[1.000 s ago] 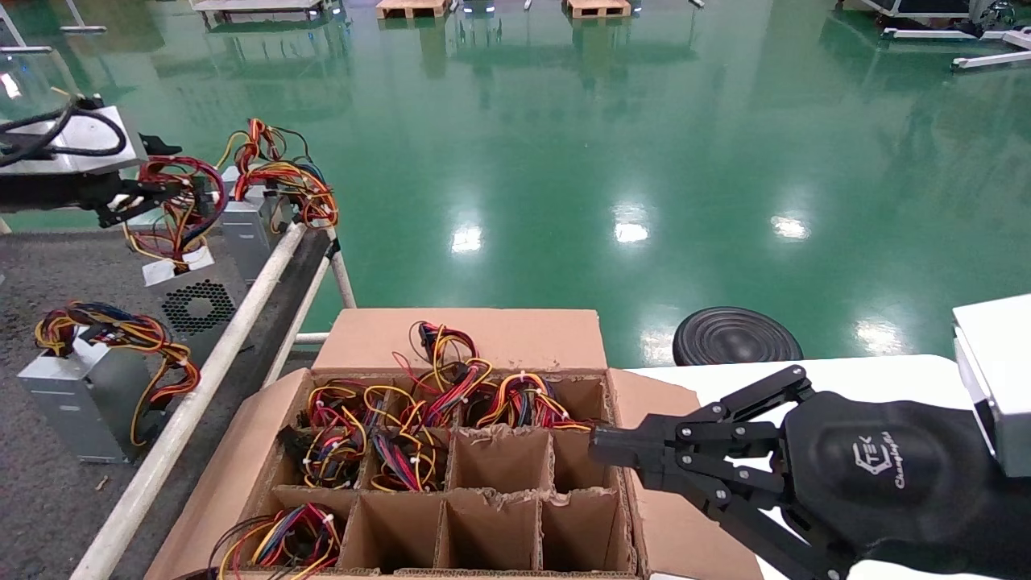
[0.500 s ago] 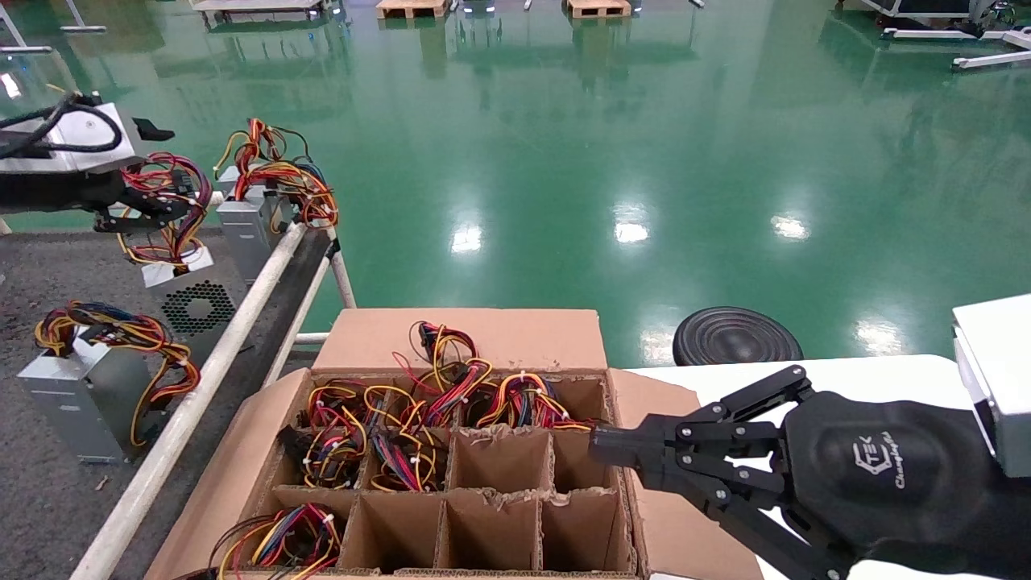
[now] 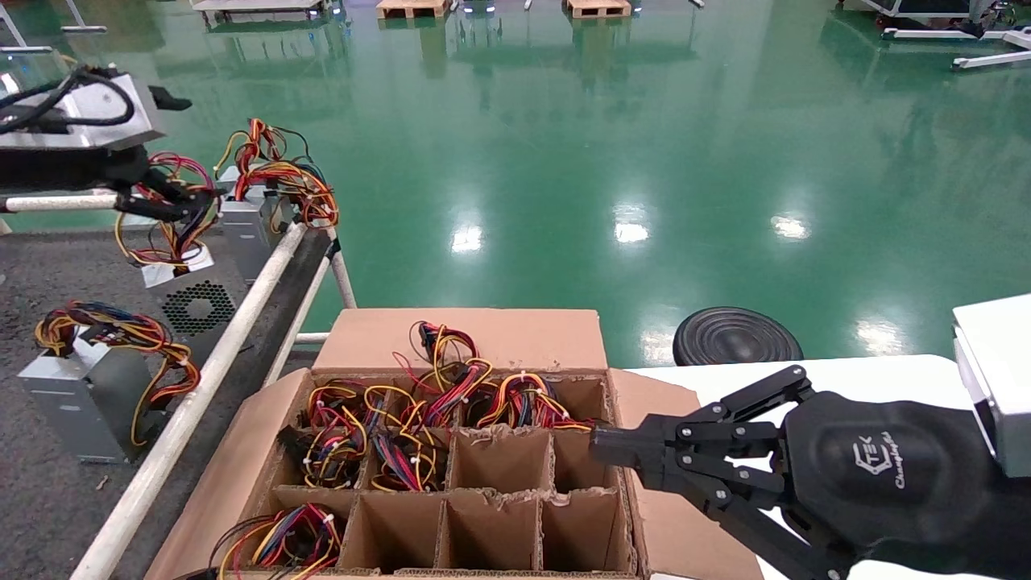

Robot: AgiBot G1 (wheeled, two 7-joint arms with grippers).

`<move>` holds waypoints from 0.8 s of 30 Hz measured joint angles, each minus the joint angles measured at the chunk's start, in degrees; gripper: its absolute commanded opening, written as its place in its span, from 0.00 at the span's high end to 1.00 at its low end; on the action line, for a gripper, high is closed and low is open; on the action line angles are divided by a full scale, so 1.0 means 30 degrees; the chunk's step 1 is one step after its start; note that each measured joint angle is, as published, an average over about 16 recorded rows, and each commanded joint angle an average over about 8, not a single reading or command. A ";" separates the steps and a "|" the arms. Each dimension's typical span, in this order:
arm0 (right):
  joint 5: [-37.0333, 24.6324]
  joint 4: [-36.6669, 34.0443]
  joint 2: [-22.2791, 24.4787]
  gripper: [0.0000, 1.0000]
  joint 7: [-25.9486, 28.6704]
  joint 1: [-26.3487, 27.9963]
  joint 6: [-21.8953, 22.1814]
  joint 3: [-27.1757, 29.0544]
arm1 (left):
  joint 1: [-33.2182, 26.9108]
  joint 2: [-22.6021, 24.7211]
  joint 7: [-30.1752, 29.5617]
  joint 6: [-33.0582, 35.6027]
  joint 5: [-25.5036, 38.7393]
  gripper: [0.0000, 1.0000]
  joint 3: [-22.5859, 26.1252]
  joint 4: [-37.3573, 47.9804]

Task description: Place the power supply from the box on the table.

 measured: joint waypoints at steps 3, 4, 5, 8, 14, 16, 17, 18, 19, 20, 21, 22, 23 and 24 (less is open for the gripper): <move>0.0000 0.0000 0.0000 1.00 0.0000 0.0000 0.0000 0.0000 | -0.0029 0.0082 0.0002 0.0115 -0.0122 0.00 -0.0099 -0.0163; 0.0000 0.0000 0.0000 1.00 0.0000 0.0000 0.0000 0.0000 | -0.0037 0.0110 0.0006 0.0154 -0.0160 0.00 -0.0130 -0.0215; 0.0000 0.0000 0.0000 1.00 0.0000 0.0000 0.0000 0.0000 | -0.0044 0.0139 0.0013 0.0194 -0.0198 0.00 -0.0159 -0.0267; 0.0000 0.0000 0.0000 1.00 0.0000 0.0000 0.0000 0.0000 | -0.0059 0.0220 0.0042 0.0314 -0.0296 0.00 -0.0233 -0.0396; 0.0000 0.0000 0.0000 1.00 0.0000 0.0000 0.0000 0.0000 | -0.0082 0.0373 0.0139 0.0566 -0.0453 0.00 -0.0350 -0.0533; 0.0000 0.0000 0.0000 1.00 0.0000 0.0000 0.0000 0.0000 | -0.0089 0.0415 0.0179 0.0644 -0.0493 0.00 -0.0380 -0.0539; 0.0000 0.0000 0.0000 1.00 0.0000 0.0000 0.0000 0.0000 | -0.0092 0.0434 0.0200 0.0681 -0.0511 0.00 -0.0393 -0.0533; 0.0000 0.0000 0.0000 1.00 0.0000 0.0000 0.0000 0.0000 | -0.0095 0.0450 0.0220 0.0715 -0.0527 0.00 -0.0405 -0.0523; 0.0000 0.0000 0.0000 1.00 0.0000 0.0000 0.0000 0.0000 | -0.0099 0.0464 0.0241 0.0748 -0.0542 0.00 -0.0417 -0.0509; 0.0000 0.0000 0.0000 1.00 0.0000 0.0000 0.0000 0.0000 | -0.0102 0.0476 0.0262 0.0780 -0.0556 0.00 -0.0429 -0.0491; 0.0000 0.0000 0.0000 1.00 0.0000 0.0000 0.0000 0.0000 | -0.0104 0.0484 0.0282 0.0808 -0.0569 0.00 -0.0439 -0.0470; 0.0000 0.0000 0.0000 1.00 0.0000 0.0000 0.0000 0.0000 | -0.0105 0.0491 0.0302 0.0835 -0.0582 0.00 -0.0450 -0.0447; 0.0000 0.0000 0.0000 1.00 0.0000 0.0000 0.0000 0.0000 | -0.0104 0.0493 0.0320 0.0861 -0.0594 0.00 -0.0460 -0.0421; 0.0000 0.0000 0.0000 1.00 0.0000 0.0000 0.0000 0.0000 | -0.0102 0.0492 0.0336 0.0882 -0.0605 0.00 -0.0469 -0.0393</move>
